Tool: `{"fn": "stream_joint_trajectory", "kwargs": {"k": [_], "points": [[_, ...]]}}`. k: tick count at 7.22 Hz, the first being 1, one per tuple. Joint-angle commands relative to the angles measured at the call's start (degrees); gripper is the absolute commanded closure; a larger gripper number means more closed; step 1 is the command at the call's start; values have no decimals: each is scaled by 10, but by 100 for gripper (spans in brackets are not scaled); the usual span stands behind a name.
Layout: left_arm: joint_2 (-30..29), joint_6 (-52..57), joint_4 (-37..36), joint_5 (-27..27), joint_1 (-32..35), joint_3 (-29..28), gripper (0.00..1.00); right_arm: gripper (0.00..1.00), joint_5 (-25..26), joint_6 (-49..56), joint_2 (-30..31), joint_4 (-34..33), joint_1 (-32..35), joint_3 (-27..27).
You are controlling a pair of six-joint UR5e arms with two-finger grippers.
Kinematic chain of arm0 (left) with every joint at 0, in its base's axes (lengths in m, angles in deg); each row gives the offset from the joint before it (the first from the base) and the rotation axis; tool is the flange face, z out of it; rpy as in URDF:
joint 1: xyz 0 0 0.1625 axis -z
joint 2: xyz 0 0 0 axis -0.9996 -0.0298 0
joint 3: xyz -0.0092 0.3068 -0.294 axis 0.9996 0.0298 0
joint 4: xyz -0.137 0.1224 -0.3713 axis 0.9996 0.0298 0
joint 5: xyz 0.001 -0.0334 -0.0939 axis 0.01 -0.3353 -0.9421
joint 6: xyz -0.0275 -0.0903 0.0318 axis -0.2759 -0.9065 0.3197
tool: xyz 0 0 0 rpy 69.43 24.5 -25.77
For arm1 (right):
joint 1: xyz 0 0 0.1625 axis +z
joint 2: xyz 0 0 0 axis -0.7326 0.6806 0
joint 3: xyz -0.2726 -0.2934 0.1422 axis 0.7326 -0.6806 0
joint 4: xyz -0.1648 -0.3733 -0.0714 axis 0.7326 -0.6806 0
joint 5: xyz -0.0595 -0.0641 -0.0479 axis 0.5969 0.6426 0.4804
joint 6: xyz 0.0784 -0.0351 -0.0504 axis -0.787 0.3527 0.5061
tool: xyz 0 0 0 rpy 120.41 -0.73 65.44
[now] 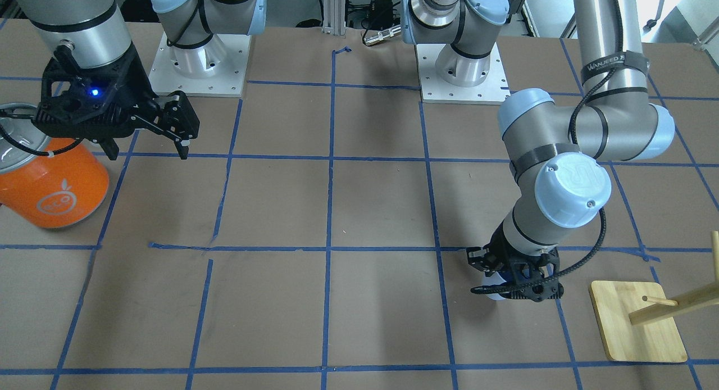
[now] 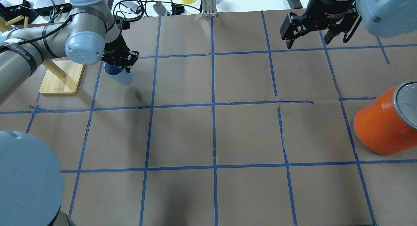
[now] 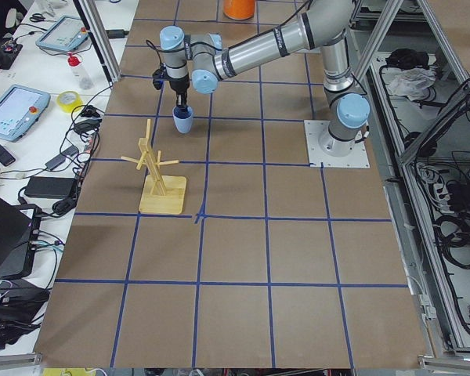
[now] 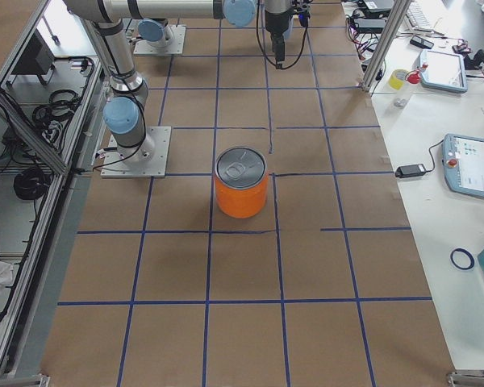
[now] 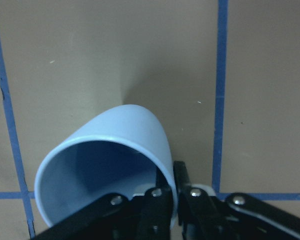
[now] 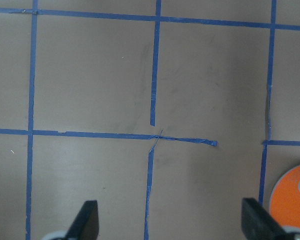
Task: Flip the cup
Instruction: 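Carry the cup with the left gripper and stand it upright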
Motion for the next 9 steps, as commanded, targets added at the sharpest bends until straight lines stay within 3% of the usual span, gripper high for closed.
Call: {"fn": "stream_joint_trajectory", "kwargs": {"k": [1, 7, 8, 9], "points": [[-29, 3, 0, 1, -4, -34, 100, 0, 0, 0, 0, 0, 0, 0], [-51, 1, -7, -1, -4, -30, 100, 0, 0, -2, 0, 0, 0, 0], [-54, -3, -9, -6, -3, -29, 28, 0, 0, -2, 1, 0, 0, 0], [-55, -4, -9, -6, -3, -28, 21, 0, 0, -1, 1, 0, 0, 0]]}}
